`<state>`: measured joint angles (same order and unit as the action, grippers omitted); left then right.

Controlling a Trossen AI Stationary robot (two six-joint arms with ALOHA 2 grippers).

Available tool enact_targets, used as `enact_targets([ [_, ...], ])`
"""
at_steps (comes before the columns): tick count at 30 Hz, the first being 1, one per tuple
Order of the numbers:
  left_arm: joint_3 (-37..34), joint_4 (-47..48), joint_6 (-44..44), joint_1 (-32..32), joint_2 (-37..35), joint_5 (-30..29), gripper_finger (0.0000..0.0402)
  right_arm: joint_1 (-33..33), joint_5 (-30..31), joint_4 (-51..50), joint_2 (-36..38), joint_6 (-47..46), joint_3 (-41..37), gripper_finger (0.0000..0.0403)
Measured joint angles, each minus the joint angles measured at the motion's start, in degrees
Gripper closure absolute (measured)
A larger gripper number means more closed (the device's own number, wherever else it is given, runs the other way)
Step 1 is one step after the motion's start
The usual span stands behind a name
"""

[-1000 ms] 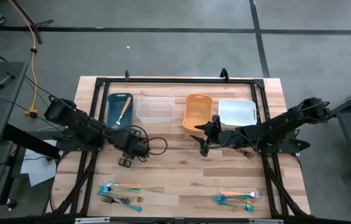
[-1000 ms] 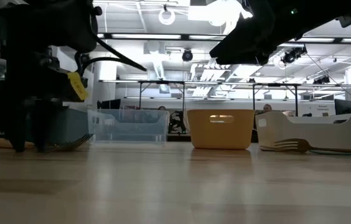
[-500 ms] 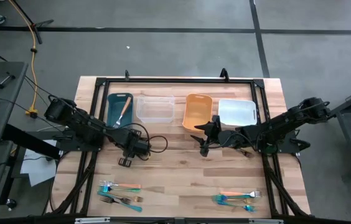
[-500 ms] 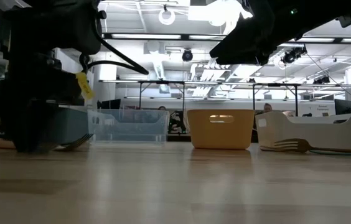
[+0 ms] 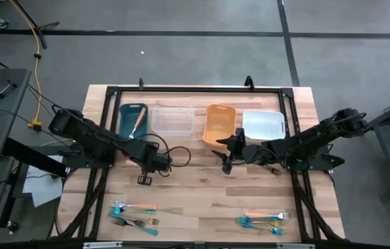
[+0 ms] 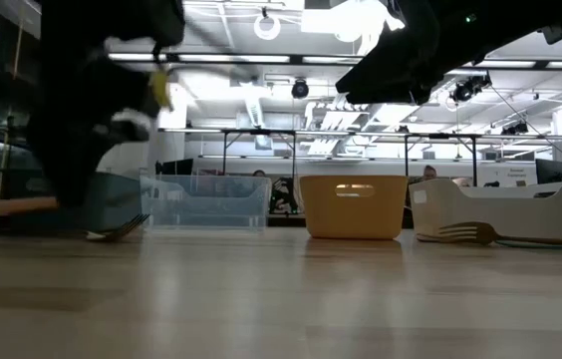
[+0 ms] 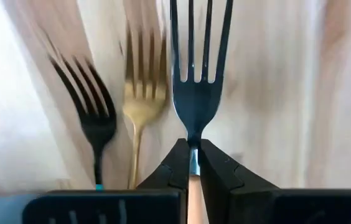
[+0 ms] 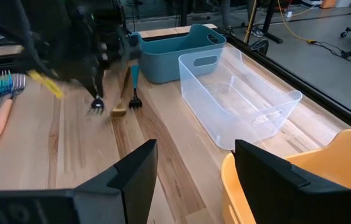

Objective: Sort silverware by color (type)

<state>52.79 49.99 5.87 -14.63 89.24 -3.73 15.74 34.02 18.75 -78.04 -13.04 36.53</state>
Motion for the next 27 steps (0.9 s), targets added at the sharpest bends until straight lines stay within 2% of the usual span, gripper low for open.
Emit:
enact_targets([
  [4,3.12,-1.58,1.47,-0.19,-4.11,-0.93,0.0393,0.01,0.0,-0.82,0.0,0.0,0.0,0.0195],
  [8,3.04,-10.98,1.96,-1.45,-10.94,-6.69,0.0393,-0.01,-0.42,-1.1,0.0,0.0,0.0,0.0195],
  [11,0.23,-22.8,0.11,-2.45,-16.36,-11.82,0.0394,0.01,-3.06,-1.05,0.0,-0.08,0.0,0.0195],
  [14,-5.17,-39.2,-3.08,-2.96,-20.81,-16.15,0.0394,0.01,-6.0,-0.44,0.0,0.0,0.02,0.0195],
  [20,-18.84,-75.47,-11.5,-2.55,-23.01,-17.79,0.0394,0.01,-7.65,0.51,0.0,1.05,0.02,0.0195],
  [24,-25.23,-88.09,-12.0,-1.91,-22.51,-18.47,0.0394,0.03,-7.67,1.48,0.0,2.13,0.02,0.0195],
  [27,-27.71,-91.69,-11.99,-1.84,-22.54,-20.69,0.0394,0.03,-7.67,2.28,0.0,3.43,0.02,0.0195],
])
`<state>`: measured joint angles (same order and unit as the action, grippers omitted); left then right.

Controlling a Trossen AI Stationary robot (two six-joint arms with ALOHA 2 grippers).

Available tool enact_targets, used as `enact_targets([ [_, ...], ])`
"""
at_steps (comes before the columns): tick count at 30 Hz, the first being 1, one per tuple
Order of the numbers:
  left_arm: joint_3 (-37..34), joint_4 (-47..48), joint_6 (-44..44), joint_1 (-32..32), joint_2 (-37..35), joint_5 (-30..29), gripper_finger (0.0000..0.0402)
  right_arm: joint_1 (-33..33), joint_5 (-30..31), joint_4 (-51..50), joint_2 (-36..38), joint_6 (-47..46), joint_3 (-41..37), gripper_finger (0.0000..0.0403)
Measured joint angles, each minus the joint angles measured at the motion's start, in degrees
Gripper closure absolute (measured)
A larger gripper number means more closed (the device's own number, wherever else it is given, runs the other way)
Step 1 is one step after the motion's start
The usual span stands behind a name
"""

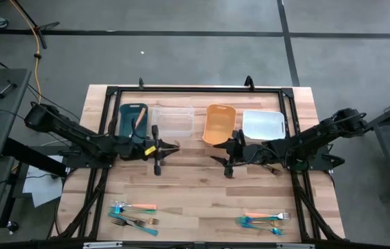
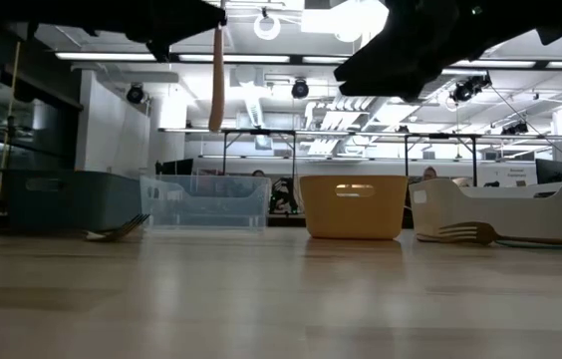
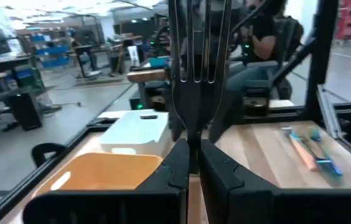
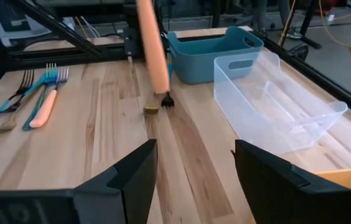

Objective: Sort silverware by color (type)

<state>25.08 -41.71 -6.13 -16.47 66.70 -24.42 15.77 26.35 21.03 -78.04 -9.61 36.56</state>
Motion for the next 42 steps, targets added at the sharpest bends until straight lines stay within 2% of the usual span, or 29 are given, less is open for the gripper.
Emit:
enact_targets([
  [5,-0.72,-0.48,-0.09,0.62,-0.66,-2.64,0.0394,0.0,0.0,0.77,0.0,1.74,0.0,0.0195],
  [28,-0.68,0.28,1.42,1.09,-1.03,-2.62,0.0394,0.0,0.0,0.9,0.0,2.1,0.0,0.0195],
  [30,-0.68,0.28,2.21,1.09,-1.03,-3.66,0.0394,-0.01,0.0,0.9,0.0,2.09,0.0,0.0195],
  [33,0.45,2.06,3.97,1.25,-1.23,-8.83,0.0394,-0.28,0.0,0.9,0.0,1.49,0.0,0.0195],
  [35,3.64,9.26,2.91,2.56,-2.72,-13.13,0.0394,-0.39,0.0,0.9,0.0,0.76,0.0,0.0195],
  [36,6.42,15.79,2.97,3.71,-3.68,-15.11,0.0394,-0.39,0.0,0.88,0.0,0.63,-0.01,0.0195],
  [42,26.13,67.15,17.38,14.5,-6.32,-20.86,0.0394,-0.39,0.0,0.68,0.0,0.62,-0.04,0.0195],
])
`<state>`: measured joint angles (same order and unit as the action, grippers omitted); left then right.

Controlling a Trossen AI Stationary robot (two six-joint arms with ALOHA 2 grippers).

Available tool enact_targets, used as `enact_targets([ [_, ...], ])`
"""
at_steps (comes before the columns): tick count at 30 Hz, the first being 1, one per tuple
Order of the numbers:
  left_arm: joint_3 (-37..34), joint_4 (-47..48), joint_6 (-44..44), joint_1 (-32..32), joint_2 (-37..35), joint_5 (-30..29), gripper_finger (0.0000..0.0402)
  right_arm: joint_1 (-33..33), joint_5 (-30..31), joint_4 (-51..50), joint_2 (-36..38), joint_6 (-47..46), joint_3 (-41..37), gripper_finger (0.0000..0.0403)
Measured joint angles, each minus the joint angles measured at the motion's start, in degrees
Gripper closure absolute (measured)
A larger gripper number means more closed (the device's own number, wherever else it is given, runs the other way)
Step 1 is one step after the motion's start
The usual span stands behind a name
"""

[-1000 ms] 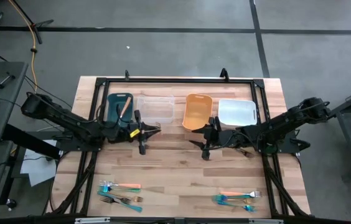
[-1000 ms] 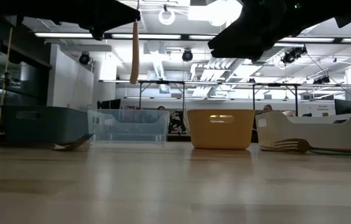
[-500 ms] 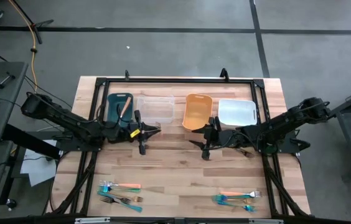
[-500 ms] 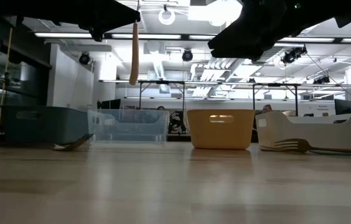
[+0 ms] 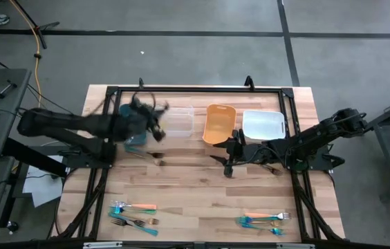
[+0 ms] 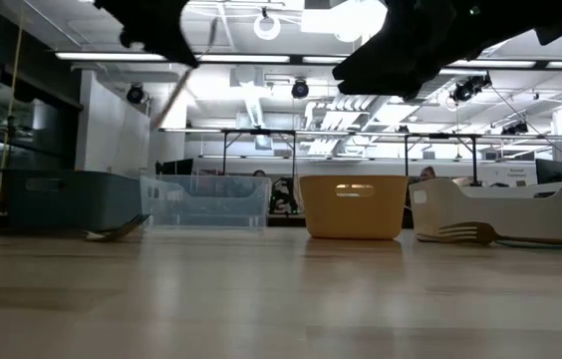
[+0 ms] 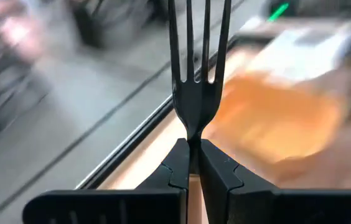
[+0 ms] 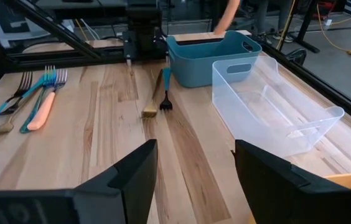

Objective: Sort silverware by color (type)

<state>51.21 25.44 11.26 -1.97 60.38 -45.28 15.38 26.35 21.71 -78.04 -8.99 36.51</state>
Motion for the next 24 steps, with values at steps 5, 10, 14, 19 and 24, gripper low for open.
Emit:
enact_targets([
  [5,5.37,23.9,13.33,9.15,-0.05,0.15,0.0394,0.0,0.0,-0.05,0.0,0.0,0.0,0.0195],
  [10,4.02,35.79,21.5,16.41,0.44,4.13,0.0394,0.02,-0.1,-0.08,0.0,-0.14,0.0,0.0195],
  [14,0.27,34.51,22.06,20.76,0.42,8.79,0.0394,0.02,-0.28,-0.11,0.0,-0.14,0.0,0.0195],
  [19,-5.58,31.81,22.14,25.92,0.48,14.57,0.0394,0.02,-0.26,-0.11,0.0,-0.13,0.0,0.0195],
  [24,-10.01,29.13,21.6,29.95,0.48,19.88,0.0392,0.0,-0.26,-0.11,0.0,-0.02,0.0,0.0195],
])
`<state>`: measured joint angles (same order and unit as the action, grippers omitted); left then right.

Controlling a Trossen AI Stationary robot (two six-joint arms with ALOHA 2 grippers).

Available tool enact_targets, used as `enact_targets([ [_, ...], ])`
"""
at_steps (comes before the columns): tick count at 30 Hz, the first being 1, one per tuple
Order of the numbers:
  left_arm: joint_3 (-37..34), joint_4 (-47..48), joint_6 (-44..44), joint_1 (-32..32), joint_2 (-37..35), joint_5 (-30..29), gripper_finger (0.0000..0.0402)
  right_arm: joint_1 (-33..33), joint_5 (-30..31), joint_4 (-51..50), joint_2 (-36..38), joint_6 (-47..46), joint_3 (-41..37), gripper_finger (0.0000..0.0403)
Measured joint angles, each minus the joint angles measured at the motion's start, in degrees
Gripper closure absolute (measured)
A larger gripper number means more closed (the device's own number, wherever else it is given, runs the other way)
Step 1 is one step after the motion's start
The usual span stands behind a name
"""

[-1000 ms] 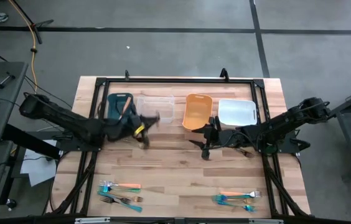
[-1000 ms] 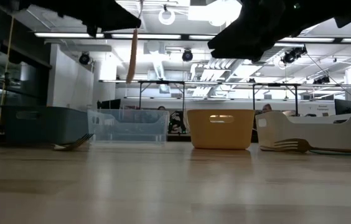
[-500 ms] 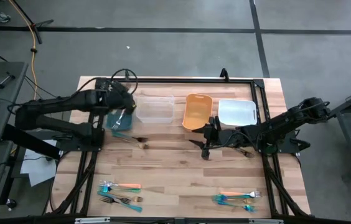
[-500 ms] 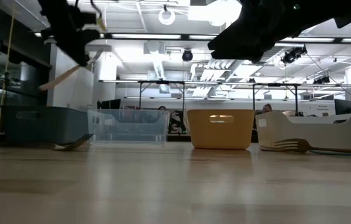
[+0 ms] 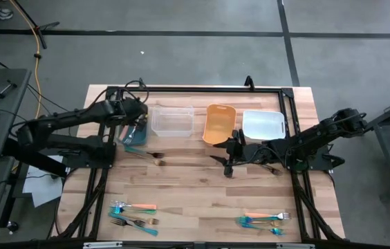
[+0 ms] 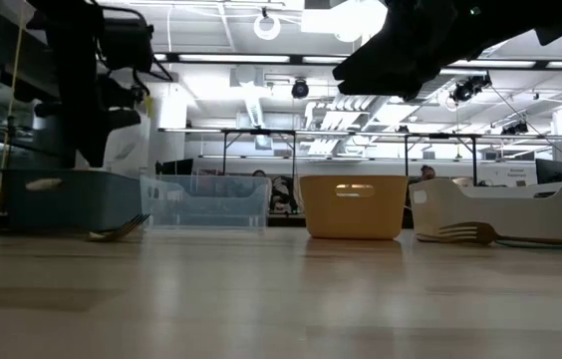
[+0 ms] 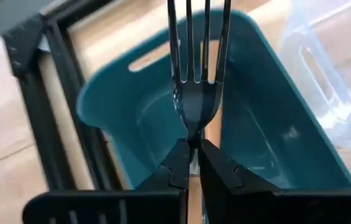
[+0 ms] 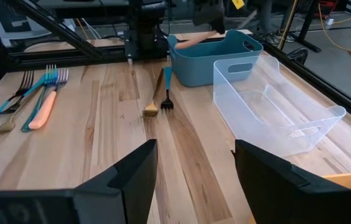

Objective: Sort silverware by color (type)

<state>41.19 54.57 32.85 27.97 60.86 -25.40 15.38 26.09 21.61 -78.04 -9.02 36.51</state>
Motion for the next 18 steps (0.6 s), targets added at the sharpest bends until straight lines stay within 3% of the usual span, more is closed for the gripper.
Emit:
enact_targets([
  [10,-2.06,-3.92,-3.49,1.85,0.02,4.67,0.0386,0.0,0.02,0.0,0.0,0.02,0.0,0.0195],
  [18,-2.04,-4.46,-6.09,1.85,0.0,5.52,0.0335,0.0,0.04,0.0,0.0,0.02,0.0,0.0195],
])
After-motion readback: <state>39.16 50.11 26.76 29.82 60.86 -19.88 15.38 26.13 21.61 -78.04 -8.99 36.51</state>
